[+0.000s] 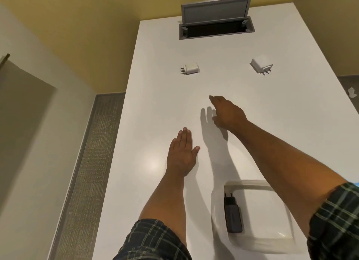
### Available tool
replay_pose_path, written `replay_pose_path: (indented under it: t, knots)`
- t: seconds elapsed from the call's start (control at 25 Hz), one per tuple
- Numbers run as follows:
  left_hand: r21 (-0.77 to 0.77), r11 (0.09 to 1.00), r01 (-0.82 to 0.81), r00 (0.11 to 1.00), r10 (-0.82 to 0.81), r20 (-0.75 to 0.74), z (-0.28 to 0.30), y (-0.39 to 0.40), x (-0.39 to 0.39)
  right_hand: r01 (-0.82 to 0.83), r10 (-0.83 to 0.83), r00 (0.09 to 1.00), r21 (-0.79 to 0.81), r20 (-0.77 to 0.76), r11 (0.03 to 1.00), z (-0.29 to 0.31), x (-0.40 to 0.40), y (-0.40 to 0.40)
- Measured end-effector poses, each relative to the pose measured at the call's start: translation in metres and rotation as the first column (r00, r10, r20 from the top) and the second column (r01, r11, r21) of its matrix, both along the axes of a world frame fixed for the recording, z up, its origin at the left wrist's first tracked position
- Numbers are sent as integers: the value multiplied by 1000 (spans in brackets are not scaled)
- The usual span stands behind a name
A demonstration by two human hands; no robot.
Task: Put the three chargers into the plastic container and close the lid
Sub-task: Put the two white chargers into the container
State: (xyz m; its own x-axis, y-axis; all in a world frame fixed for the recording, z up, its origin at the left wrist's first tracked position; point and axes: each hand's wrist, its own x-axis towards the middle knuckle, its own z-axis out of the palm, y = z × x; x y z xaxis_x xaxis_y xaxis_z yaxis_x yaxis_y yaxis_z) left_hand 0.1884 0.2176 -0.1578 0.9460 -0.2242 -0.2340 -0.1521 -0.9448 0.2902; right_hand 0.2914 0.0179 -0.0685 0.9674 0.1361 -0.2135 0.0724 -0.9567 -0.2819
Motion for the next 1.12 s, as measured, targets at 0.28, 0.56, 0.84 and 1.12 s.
replay_pose_path:
  t: [0.28,0.56,0.84,1.12]
  knots:
    - [-18,991,-132,956,132,262,-20,-7,64,-14,15,1000,-82,17,997,-21,97,34]
    - [-43,981,-192,939,196,282,-21,-11,85,7,-7,995,1,101,1000,-30,176,65]
    - [-39,973,-229,942,231,245,-19,-13,88,-32,38,994,-56,106,998,-43,226,75]
    - [-18,976,-218,947,216,239,-14,-13,85,-25,43,984,-104,171,994,-53,232,67]
